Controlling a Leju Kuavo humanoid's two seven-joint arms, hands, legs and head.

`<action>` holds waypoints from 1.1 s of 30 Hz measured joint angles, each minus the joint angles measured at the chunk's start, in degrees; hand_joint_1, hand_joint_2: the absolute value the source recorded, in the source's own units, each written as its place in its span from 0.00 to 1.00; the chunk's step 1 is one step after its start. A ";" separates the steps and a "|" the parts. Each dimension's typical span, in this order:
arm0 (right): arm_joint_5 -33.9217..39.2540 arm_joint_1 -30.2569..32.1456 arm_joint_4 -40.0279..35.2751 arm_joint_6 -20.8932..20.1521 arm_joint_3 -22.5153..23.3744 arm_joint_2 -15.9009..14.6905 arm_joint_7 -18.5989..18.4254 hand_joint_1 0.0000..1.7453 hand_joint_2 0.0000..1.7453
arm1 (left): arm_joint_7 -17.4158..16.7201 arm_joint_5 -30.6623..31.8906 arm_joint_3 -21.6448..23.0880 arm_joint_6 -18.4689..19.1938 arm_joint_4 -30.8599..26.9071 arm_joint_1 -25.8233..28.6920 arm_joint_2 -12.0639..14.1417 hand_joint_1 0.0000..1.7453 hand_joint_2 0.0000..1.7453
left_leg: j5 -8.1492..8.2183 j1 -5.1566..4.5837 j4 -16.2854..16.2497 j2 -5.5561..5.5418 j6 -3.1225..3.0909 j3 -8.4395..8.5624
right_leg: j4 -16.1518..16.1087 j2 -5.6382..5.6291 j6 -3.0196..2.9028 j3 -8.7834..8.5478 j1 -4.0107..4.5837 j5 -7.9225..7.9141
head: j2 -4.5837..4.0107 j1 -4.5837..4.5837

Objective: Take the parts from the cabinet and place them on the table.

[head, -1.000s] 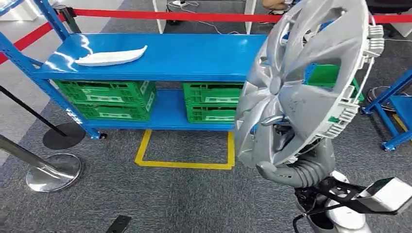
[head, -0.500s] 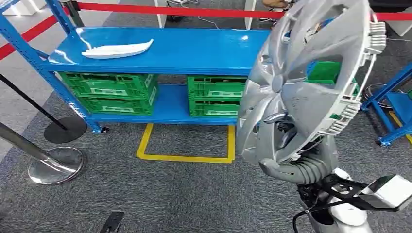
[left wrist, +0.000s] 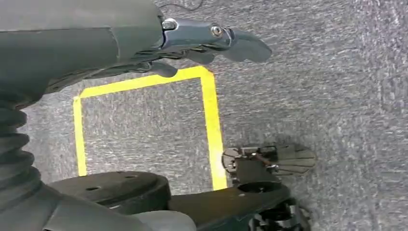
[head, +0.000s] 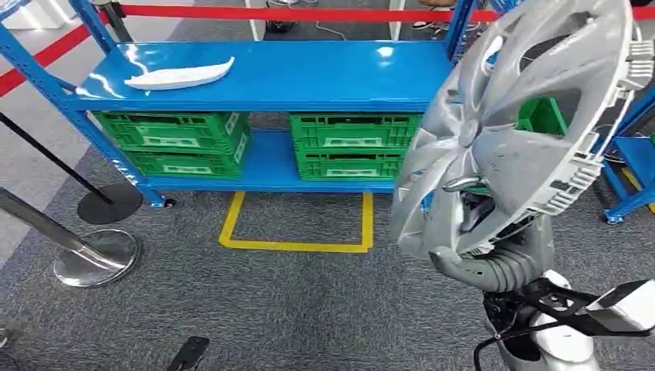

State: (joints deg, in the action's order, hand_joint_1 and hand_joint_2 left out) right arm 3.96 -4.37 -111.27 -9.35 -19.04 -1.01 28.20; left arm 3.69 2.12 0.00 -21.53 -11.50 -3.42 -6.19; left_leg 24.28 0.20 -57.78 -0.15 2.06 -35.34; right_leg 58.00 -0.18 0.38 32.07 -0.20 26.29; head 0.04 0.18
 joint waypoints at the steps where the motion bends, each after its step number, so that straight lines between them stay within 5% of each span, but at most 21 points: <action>1: 0.00 -0.02 0.00 0.00 0.02 -0.04 0.02 1.00 1.00 | 0.02 0.00 0.09 0.00 0.00 0.00 0.00 0.00 1.00 | 2.59 -0.03 -3.40 -0.01 0.20 -1.36 | 0.00 0.02 -0.40 0.33 0.01 -0.26 | 0.00 0.15; 3: 0.02 0.00 0.00 0.00 0.02 -0.11 0.11 1.00 1.00 | 0.09 0.00 0.22 0.00 0.00 -0.01 0.00 0.00 1.00 | 7.13 -0.03 -12.25 -0.01 0.32 -4.92 | 0.03 0.03 -0.73 1.02 0.19 -0.76 | 0.00 0.15; 5: 0.02 0.10 0.00 0.00 0.02 -0.24 0.11 1.00 1.00 | 0.11 0.00 0.26 0.00 0.00 0.08 0.00 0.00 1.00 | 7.76 -0.10 -15.58 -0.01 0.07 -5.82 | 0.04 0.01 -0.83 1.63 0.42 -1.20 | 0.00 0.17; 7: 0.04 0.14 0.00 0.00 0.02 -0.31 0.11 1.00 1.00 | 0.13 0.00 0.26 0.00 0.00 0.08 0.00 0.00 1.00 | 5.03 -0.25 -11.47 -0.01 -0.47 -3.26 | 0.04 -0.04 -0.80 2.00 0.65 -1.57 | 0.00 0.15; 9: 0.07 0.14 -0.04 0.00 0.02 -0.33 0.11 1.00 1.00 | 0.17 0.00 0.28 0.00 0.00 -0.03 0.09 0.00 1.00 | 1.24 -0.87 -1.02 -0.01 -1.90 3.26 | 0.04 -0.09 -0.55 2.19 0.81 -1.97 | 0.00 0.13; 10: 0.07 0.12 -0.09 0.00 0.02 -0.35 0.13 1.00 1.00 | 0.17 0.00 0.28 0.00 0.00 -0.13 0.24 0.00 1.00 | 1.55 -1.01 1.58 0.09 -2.28 4.30 | 0.55 -0.06 -0.40 2.61 1.39 -1.99 | 0.00 0.17; 11: 0.09 0.11 -0.13 0.00 0.02 -0.37 0.18 1.00 1.00 | 0.20 0.02 0.28 0.02 0.00 -0.28 0.11 0.00 1.00 | 1.41 -0.97 1.27 0.13 -1.96 3.88 | 0.53 0.04 -0.09 2.93 1.21 -2.31 | 0.00 0.06; 14: 0.11 0.13 -0.15 -0.04 -0.07 -0.46 0.17 1.00 1.00 | 0.24 0.00 0.31 0.00 0.02 0.13 0.11 0.00 1.00 | 0.56 -0.77 1.79 0.08 -2.59 3.54 | 0.47 0.22 0.75 3.25 1.22 -2.80 | 0.00 0.15; 15: 0.09 0.18 -0.15 -0.02 -0.07 -0.52 0.22 1.00 1.00 | 0.22 0.00 0.31 0.00 0.02 0.11 0.13 0.00 1.00 | 0.25 -0.51 1.89 0.11 -2.68 3.39 | 1.12 0.04 1.06 4.12 1.14 -1.99 | 0.00 0.22; 16: 0.02 0.07 -0.22 -0.04 -0.09 -0.61 0.31 1.00 1.00 | 0.24 0.04 0.31 0.00 0.02 0.04 0.11 0.00 1.00 | 0.02 -0.40 1.89 0.11 -2.93 3.13 | 3.78 0.05 1.76 4.95 1.05 0.51 | 0.00 -0.29; 19: -0.72 0.10 -0.28 0.13 -0.22 -0.98 0.83 1.00 1.00 | 0.24 0.20 0.33 0.11 0.02 0.00 0.00 0.00 1.00 | -0.61 -0.33 1.84 0.13 -3.17 2.22 | 16.58 0.07 2.89 9.73 0.33 6.98 | 0.00 -0.48; 20: -1.09 0.13 -0.28 0.31 -0.28 -1.07 0.96 1.00 1.00 | 0.24 0.24 0.33 0.11 0.02 0.06 0.02 0.00 1.00 | -0.85 -0.29 1.82 0.13 -3.04 1.94 | 18.01 0.09 3.13 10.07 0.11 7.27 | 0.00 -0.42; 21: -1.44 0.15 -0.28 0.50 -0.33 -1.18 1.03 1.00 1.00 | 0.24 0.28 0.33 0.11 0.02 0.10 0.02 0.00 1.00 | -1.04 -0.20 1.79 0.13 -2.88 1.69 | 16.99 0.10 3.30 9.13 -0.06 6.43 | 0.00 -0.42; 24: -2.40 0.12 -0.31 1.16 -0.42 -1.42 1.38 1.00 1.00 | 0.48 0.52 0.37 -0.04 0.02 0.11 -0.07 0.00 1.00 | -1.51 0.32 1.66 0.04 -2.09 1.35 | 2.76 0.19 3.95 0.29 -0.71 0.55 | 0.00 -0.42; 25: -2.60 0.01 -0.31 1.18 -0.48 -1.44 1.46 1.00 1.00 | 0.52 0.55 0.37 -0.04 0.02 0.09 0.07 0.00 1.00 | -1.67 0.02 1.53 0.01 -1.62 1.10 | 0.12 -0.06 4.08 -0.89 -0.40 1.73 | 0.00 -0.59; 26: -2.71 -0.01 -0.37 1.18 -0.55 -1.46 1.60 1.00 1.00 | 0.52 0.61 0.39 -0.04 0.02 0.05 0.04 0.00 1.00 | -1.83 0.03 1.35 0.00 -1.31 0.85 | 0.07 -0.50 2.80 -1.07 -0.43 1.02 | 0.00 -0.57; 30: -2.78 0.04 -0.46 1.62 -0.77 -1.62 1.75 1.00 1.00 | 0.55 0.74 0.46 0.07 0.02 0.10 0.04 0.00 1.00 | -2.13 0.35 1.18 0.02 0.02 0.17 | 0.34 -0.40 0.58 -0.01 -0.40 0.00 | 0.00 -0.55; 33: -2.75 0.00 -0.50 1.84 -0.81 -1.62 1.90 1.00 1.00 | 0.55 0.85 0.50 0.15 0.02 0.08 0.04 0.00 1.00 | 5.01 0.34 -9.03 0.05 0.51 -4.13 | 0.35 -0.32 -0.37 1.00 -0.32 -0.69 | 0.00 -0.18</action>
State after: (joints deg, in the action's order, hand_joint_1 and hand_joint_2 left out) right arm 1.20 -4.37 -111.78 -7.52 -19.85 -2.62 30.10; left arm 4.24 2.97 0.50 -21.38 -11.47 -3.34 -6.14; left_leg 29.29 0.54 -66.82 -0.10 2.57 -39.47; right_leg 58.35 -0.49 0.01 33.08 -0.52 25.60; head 0.04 0.00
